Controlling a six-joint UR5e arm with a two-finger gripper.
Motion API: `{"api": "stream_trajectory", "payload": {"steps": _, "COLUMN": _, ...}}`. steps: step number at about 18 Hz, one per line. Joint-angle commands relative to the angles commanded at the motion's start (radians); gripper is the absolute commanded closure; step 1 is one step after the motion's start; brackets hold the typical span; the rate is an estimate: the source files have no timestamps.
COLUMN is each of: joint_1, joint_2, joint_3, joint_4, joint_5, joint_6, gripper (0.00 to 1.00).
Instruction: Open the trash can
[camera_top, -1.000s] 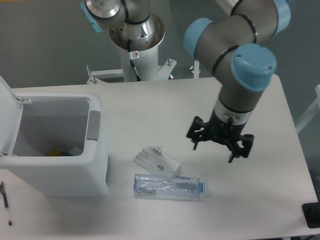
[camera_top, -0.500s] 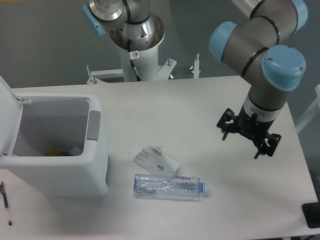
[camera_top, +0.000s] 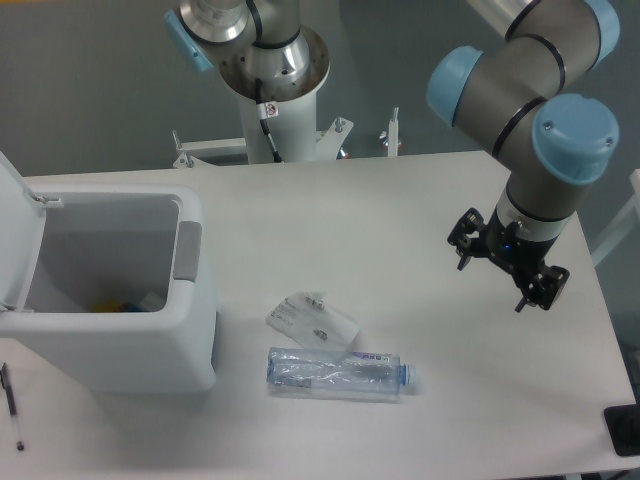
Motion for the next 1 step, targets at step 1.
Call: {"api": "stream_trajectory", "payload": {"steps": 1, "joint_1": -0.002, "joint_2": 0.0, "joint_3": -0.005, "joint_4": 0.002, "joint_5": 0.002, "joint_6": 0.0, "gripper": 0.0}}
